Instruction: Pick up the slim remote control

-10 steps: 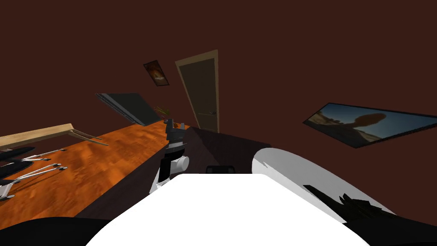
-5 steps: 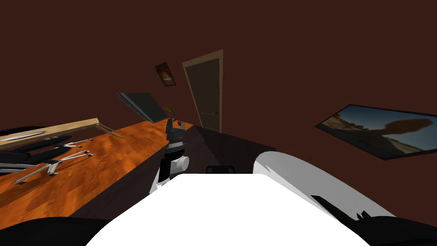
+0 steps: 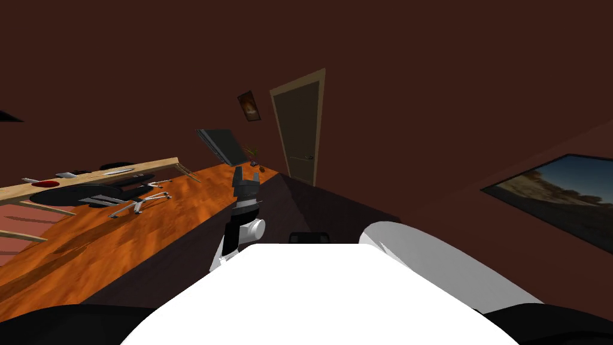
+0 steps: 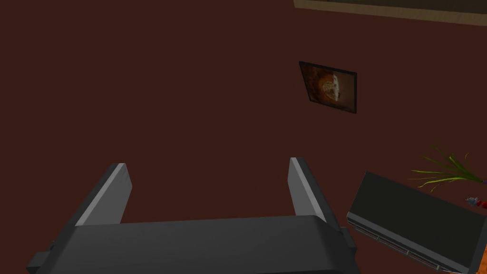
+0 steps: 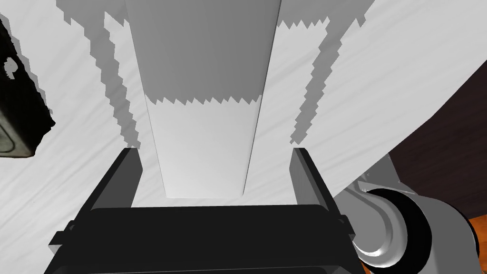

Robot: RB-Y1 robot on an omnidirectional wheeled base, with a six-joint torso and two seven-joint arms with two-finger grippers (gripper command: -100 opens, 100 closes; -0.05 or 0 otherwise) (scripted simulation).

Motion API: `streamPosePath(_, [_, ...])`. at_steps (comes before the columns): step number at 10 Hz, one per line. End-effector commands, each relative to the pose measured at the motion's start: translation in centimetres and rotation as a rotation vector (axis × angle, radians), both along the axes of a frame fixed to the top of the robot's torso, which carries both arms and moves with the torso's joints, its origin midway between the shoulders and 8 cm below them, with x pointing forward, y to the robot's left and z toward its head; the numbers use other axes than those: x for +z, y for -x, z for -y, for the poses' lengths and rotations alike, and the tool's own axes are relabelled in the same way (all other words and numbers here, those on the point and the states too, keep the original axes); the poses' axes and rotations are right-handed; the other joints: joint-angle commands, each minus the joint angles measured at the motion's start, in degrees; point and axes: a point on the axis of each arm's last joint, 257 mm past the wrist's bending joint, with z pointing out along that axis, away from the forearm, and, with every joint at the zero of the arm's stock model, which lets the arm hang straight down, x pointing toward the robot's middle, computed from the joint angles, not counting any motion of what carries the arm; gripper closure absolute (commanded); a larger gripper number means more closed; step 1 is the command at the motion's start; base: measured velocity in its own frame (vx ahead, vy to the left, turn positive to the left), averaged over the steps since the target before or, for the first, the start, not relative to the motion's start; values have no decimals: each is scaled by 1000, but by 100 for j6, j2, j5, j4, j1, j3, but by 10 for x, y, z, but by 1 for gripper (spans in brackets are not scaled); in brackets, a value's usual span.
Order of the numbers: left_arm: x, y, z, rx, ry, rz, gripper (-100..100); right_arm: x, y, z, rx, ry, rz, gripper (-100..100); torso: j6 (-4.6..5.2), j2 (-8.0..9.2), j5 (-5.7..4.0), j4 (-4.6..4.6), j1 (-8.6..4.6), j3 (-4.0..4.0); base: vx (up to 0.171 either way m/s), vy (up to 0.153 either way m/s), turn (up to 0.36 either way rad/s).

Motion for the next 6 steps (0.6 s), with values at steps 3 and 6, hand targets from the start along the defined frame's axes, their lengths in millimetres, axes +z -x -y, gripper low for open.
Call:
streamPosePath(3, [0,0,0,0,0,0,0,-2,26,-27,-71,10,-5,-100,7,-7,2,-2,13,-4,-16,-32,127])
streamPosePath(6, [0,0,0,0,0,0,0,-1,26,-33,-102,9,12,-100,7,-5,0,-1,4,-3,-16,-35,130])
